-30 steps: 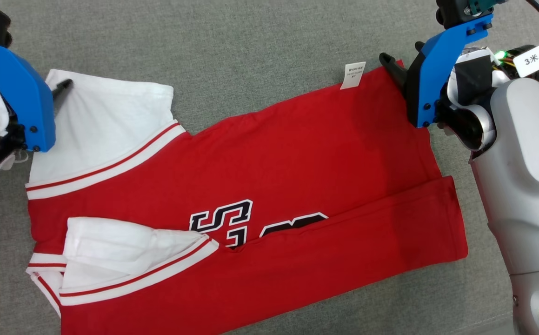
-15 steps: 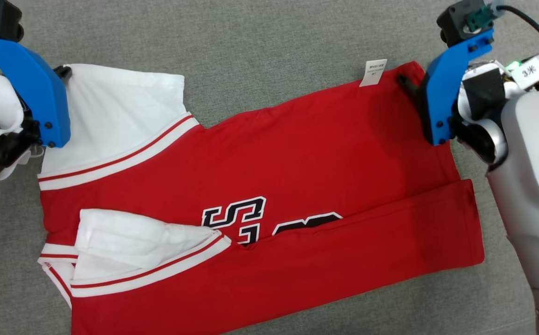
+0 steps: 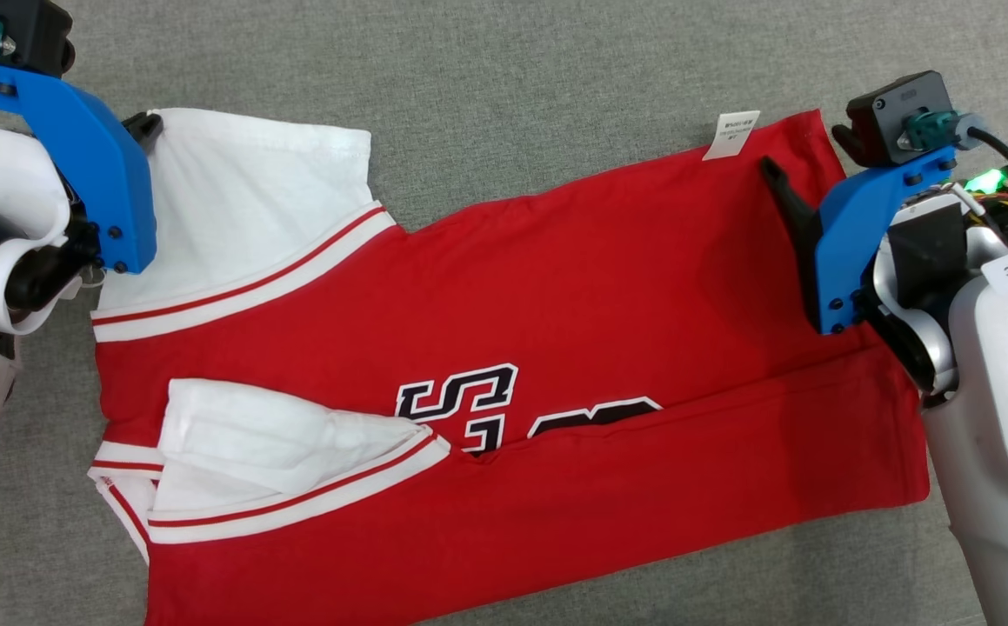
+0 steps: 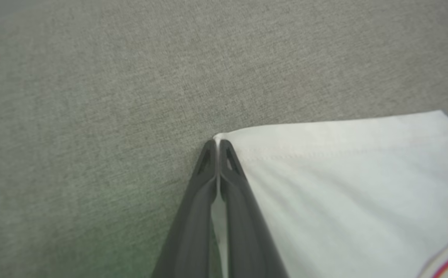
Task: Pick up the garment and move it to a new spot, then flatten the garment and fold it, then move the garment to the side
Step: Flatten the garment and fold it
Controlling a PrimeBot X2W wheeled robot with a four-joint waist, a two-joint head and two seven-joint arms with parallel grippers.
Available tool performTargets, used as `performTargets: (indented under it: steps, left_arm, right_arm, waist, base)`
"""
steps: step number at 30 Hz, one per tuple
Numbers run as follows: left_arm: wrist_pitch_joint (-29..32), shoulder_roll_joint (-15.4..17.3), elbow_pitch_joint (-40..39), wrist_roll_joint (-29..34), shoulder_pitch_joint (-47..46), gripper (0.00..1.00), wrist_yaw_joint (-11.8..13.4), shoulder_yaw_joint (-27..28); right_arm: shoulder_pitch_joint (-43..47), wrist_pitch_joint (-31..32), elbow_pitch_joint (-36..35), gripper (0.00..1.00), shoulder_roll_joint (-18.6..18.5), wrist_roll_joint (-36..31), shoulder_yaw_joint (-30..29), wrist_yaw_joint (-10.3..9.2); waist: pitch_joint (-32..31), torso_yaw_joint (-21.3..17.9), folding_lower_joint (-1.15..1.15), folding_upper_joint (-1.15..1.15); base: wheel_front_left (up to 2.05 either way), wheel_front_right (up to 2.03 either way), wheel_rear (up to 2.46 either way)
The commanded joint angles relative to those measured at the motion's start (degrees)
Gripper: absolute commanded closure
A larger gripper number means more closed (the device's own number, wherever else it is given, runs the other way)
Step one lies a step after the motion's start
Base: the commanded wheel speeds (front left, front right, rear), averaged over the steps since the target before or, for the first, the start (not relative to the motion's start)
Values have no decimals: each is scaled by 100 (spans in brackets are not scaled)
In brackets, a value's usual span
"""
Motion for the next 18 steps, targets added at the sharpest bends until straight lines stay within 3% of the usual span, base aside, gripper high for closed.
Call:
performTargets:
  steps: [1,13,14,15,17,18]
  left_arm:
    - [70,-48,130,-22,201,100,-38,-165]
    - [-40,-174,217,-20,86,100,-71,-200]
    - [-59,-180,222,-23,83,100,-70,-202]
    - [-65,-186,231,-22,81,100,-72,-203]
    - [-115,-231,247,-36,86,100,-77,-211]
    - [-138,-259,245,-33,88,100,-93,-217]
  right_arm:
    - [39,30,-40,0,-5,-79,-43,1]
    - [-393,188,515,0,25,-339,-261,1]
    - [-406,211,581,16,18,-347,-257,1]
    - [-423,210,633,53,24,-346,-264,1]
    - [-440,229,706,100,31,-371,-285,1]
    - [-427,237,724,100,29,-385,-297,0]
  waist:
    - [10,-1,0,0]
    - [90,149,0,0]
    - [92,165,0,0]
    - [90,179,0,0]
    - [75,204,0,0]
    - [59,217,0,0]
  base:
    - [0,0,0]
    - [0,0,0]
    - [0,0,0]
    - [0,0,0]
    - [0,0,0]
    - [0,0,0]
